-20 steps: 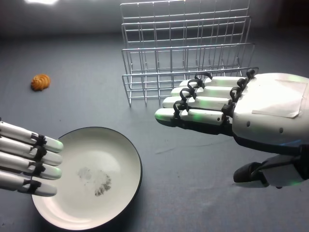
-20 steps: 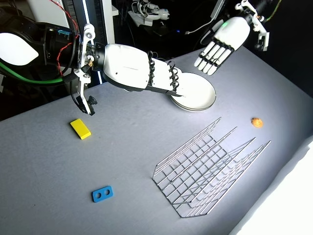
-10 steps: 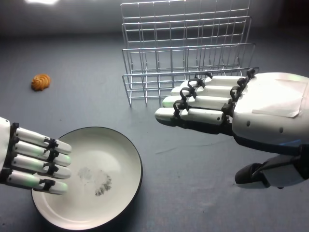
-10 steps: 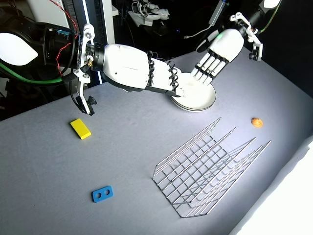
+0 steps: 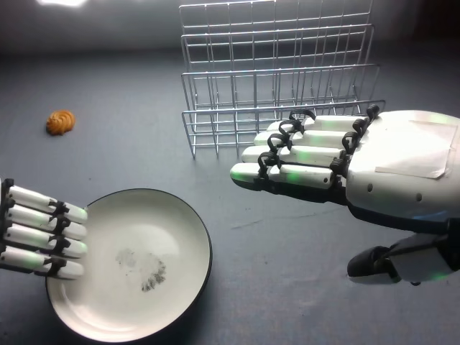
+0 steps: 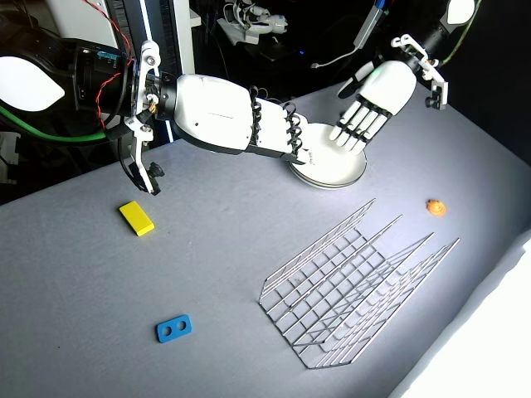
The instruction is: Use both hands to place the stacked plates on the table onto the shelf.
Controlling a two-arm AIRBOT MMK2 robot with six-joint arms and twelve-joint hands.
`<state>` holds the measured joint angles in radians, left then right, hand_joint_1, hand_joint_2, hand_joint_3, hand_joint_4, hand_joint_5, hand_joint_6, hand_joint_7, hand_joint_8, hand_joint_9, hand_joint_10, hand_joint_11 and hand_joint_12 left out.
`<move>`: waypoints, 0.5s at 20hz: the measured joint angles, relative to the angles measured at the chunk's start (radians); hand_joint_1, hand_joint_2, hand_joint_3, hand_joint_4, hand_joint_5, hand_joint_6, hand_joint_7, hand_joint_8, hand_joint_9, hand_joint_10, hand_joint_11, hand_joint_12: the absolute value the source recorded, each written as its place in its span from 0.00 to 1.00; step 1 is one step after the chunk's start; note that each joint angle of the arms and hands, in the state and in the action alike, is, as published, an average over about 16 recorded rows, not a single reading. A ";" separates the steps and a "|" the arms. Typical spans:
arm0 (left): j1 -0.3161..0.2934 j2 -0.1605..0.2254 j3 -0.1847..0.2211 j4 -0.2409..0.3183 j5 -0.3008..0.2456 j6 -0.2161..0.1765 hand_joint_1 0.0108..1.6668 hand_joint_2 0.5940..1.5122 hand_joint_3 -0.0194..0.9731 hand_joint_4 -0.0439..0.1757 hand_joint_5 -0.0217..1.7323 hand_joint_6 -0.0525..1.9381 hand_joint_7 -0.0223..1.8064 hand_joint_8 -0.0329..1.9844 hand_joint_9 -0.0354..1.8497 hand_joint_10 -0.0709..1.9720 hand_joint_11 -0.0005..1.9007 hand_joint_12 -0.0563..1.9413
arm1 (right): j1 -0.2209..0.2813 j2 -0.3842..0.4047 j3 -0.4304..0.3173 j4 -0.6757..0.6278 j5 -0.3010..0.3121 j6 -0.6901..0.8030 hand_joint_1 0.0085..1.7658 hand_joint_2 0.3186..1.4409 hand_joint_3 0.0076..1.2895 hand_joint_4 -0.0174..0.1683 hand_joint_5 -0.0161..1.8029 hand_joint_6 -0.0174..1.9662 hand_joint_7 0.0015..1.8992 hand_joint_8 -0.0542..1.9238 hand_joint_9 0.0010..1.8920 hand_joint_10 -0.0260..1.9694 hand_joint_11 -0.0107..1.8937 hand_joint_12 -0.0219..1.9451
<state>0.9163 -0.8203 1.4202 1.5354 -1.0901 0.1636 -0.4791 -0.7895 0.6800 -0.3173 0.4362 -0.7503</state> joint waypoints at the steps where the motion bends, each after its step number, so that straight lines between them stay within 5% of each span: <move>1: 0.005 -0.001 0.003 0.000 0.001 0.000 0.00 0.62 0.04 0.21 0.02 0.03 0.02 0.02 0.03 0.04 0.01 0.03 | 0.000 0.000 0.000 0.000 0.000 -0.001 0.68 0.55 0.01 0.08 0.02 0.02 0.01 0.03 0.01 0.02 0.01 0.09; 10: 0.049 -0.003 0.007 -0.005 0.001 0.000 0.00 0.62 0.04 0.20 0.02 0.03 0.02 0.02 0.03 0.04 0.01 0.03 | 0.000 0.000 0.000 0.000 0.000 -0.007 0.69 0.56 0.01 0.08 0.02 0.02 0.01 0.03 0.01 0.01 0.01 0.09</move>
<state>0.9654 -0.8229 1.4275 1.5303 -1.0894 0.1637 -0.4793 -0.7895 0.6800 -0.3172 0.4361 -0.7577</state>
